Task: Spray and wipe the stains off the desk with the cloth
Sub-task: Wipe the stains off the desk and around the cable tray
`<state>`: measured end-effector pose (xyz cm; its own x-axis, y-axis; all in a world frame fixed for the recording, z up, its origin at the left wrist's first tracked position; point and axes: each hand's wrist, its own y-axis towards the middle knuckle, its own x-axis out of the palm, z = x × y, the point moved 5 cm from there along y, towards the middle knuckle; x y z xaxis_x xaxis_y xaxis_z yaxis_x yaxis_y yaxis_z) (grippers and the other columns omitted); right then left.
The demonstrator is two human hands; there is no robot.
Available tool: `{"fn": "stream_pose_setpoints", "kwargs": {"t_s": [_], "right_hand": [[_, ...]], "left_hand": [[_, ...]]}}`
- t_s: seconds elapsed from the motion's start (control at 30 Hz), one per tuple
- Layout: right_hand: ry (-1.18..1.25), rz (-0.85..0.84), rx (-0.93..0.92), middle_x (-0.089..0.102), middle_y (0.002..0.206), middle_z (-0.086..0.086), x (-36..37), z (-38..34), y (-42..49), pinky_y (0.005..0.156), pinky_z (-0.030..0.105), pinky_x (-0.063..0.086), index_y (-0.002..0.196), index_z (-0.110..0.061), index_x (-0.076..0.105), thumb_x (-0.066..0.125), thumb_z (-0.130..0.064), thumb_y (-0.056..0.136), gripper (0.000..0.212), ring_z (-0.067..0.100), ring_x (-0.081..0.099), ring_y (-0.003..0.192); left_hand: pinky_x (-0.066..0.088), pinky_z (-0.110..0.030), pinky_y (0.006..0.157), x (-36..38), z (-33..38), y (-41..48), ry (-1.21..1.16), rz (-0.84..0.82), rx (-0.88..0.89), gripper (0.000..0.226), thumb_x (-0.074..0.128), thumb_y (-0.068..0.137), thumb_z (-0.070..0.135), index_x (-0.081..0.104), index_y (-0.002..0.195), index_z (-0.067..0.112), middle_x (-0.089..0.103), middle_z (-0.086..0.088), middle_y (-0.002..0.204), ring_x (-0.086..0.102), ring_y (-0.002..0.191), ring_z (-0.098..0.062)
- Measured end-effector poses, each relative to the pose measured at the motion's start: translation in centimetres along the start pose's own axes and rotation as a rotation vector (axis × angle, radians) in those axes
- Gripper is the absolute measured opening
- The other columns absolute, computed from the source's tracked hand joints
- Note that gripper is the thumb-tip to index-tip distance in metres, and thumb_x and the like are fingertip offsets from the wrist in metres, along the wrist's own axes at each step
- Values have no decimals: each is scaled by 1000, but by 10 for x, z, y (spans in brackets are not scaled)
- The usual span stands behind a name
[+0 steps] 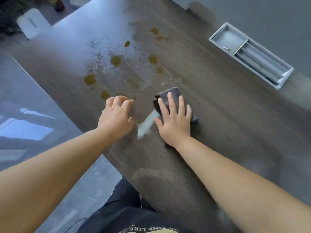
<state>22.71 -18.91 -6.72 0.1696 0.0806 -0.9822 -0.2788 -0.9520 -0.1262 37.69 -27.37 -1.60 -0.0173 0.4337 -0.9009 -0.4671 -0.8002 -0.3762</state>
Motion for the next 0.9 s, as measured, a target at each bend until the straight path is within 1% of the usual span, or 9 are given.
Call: {"fn": "stream_pose_setpoints", "kwargs": {"t_s": [0.1, 0.17, 0.37, 0.47, 0.57, 0.63, 0.77, 0.83, 0.9], "right_hand": [[-52, -23, -423, 33, 154, 4, 8, -17, -19, 107, 57, 28, 143, -30, 41, 30, -52, 94, 55, 39, 32, 138], [-88, 6, -465, 36, 152, 2, 7, 4, -5, 108, 54, 29, 141, -32, 43, 29, -48, 94, 52, 36, 35, 137], [-13, 91, 242, 12, 160, 7, 7, -29, 15, 111, 56, 16, 151, -29, 23, 26, -48, 98, 56, 39, 14, 144], [-17, 108, -204, 35, 152, 8, 18, -97, -14, 105, 57, 30, 140, -28, 46, 32, -48, 92, 54, 42, 35, 135], [-72, 33, -586, 41, 149, 1, 23, -93, -17, 106, 50, 27, 137, -34, 46, 37, -45, 92, 47, 35, 39, 134], [-103, 143, -485, 41, 149, 1, 16, -69, 8, 105, 51, 30, 139, -36, 41, 36, -43, 93, 47, 32, 38, 134], [-6, 157, 228, 17, 159, 4, 12, -69, 36, 111, 56, 18, 149, -30, 27, 31, -43, 100, 51, 37, 17, 143], [-6, 216, 173, 27, 156, 9, 16, -115, 22, 107, 57, 25, 145, -27, 37, 35, -45, 96, 53, 42, 28, 138], [-41, 192, -177, 36, 152, 8, 27, -150, -1, 105, 56, 29, 141, -28, 45, 37, -45, 93, 52, 42, 35, 135]], "left_hand": [[28, -42, 110, 2, -29, -12, -7, -9, -62, 61, 54, 90, 30, 29, 144, 19, 22, -4, 150, 11, 138, -28], [27, -42, 111, 1, -49, -17, -3, -17, -92, 63, 56, 89, 34, 29, 144, 18, 21, -5, 150, 11, 138, -28], [26, -41, 112, -5, -95, -20, -59, -26, -94, 63, 58, 89, 35, 33, 144, 16, 26, -6, 148, 18, 137, -29], [26, -39, 111, -9, -110, -18, -73, -21, -49, 55, 55, 90, 27, 37, 141, 15, 32, -6, 145, 21, 136, -28], [31, -39, 108, -15, -127, -11, -68, -6, 1, 49, 55, 90, 24, 42, 136, 15, 36, -5, 142, 25, 133, -28], [32, -39, 107, -16, -134, -8, -54, -8, 26, 49, 56, 89, 27, 43, 135, 15, 36, -5, 142, 27, 132, -28], [34, -37, 106, -14, -140, -6, -10, -35, 70, 63, 63, 85, 40, 39, 138, 17, 34, -4, 142, 29, 130, -28], [33, -37, 106, -12, -142, -7, -1, -50, 83, 73, 67, 80, 46, 36, 140, 18, 32, -3, 143, 29, 129, -27], [29, -35, 108, -11, -143, -8, 9, -62, 102, 80, 70, 76, 47, 34, 141, 18, 30, -2, 146, 27, 130, -27]]}}
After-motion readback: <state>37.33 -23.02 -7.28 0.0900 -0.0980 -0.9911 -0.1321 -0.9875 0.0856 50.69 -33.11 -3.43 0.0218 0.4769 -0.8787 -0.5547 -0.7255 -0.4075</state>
